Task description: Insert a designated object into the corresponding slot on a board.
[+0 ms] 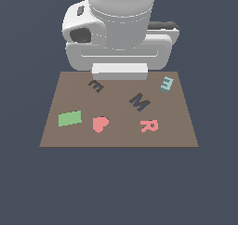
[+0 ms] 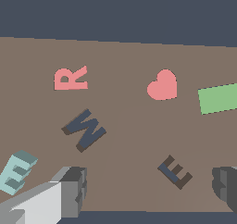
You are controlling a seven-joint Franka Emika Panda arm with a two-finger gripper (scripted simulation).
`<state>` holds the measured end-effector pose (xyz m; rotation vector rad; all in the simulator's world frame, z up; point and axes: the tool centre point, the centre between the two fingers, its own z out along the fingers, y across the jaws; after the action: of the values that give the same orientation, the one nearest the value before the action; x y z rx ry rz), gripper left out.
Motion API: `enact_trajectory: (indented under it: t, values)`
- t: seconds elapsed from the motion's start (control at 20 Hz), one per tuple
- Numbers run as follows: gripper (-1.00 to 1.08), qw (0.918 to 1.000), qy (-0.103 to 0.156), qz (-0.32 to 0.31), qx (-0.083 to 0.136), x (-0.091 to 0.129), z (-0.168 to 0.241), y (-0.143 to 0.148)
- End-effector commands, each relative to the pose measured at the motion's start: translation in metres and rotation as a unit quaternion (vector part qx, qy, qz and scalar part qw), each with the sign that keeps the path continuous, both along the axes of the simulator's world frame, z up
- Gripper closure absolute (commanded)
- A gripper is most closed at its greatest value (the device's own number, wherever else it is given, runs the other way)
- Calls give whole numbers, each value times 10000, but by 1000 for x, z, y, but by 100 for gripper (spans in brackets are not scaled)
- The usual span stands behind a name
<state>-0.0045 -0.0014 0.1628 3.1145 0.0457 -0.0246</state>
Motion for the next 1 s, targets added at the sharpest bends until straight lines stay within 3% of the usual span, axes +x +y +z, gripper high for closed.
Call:
enact_trajectory:
  t: [0.0,0.5,0.95]
  values:
    - [-92,10000,0,0,0,0,0,0]
    - [-92,9997,-9,-227,10,-11,-10,14]
    - [-92,9968,-32,-801,34,-35,-35,51]
